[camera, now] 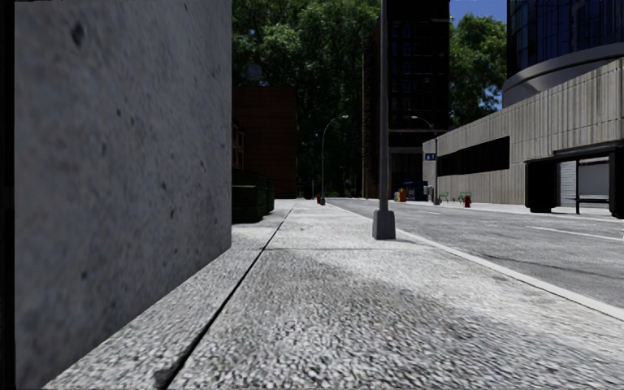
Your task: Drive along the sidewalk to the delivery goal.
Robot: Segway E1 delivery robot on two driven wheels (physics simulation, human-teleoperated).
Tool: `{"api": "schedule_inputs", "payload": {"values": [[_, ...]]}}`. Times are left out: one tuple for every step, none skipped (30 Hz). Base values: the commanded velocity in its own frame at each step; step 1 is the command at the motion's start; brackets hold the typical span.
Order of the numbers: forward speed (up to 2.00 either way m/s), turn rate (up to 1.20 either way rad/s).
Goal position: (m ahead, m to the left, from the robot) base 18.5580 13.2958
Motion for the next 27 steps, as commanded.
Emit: {"api": "schedule_inputs", "payload": {"values": [[2.0,-0.09],[2.0,0.0],[2.0,0.0],[2.0,0.0],[2.0,0.0],[2.0,0.0],[2.0,0.0],[2.0,0.0],[2.0,0.0],[2.0,0.0],[2.0,0.0],[2.0,0.0],[2.0,0.0],[2.0,0.0],[2.0,0.0],[2.0,0.0],[2.0,0.0],[2.0,0.0],[2.0,0.0],[2.0,0.0],[2.0,0.0],[2.0,0.0],[2.0,0.0],[2.0,0.0],[2.0,0.0],[2.0,0.0],[2.0,0.0]]}}
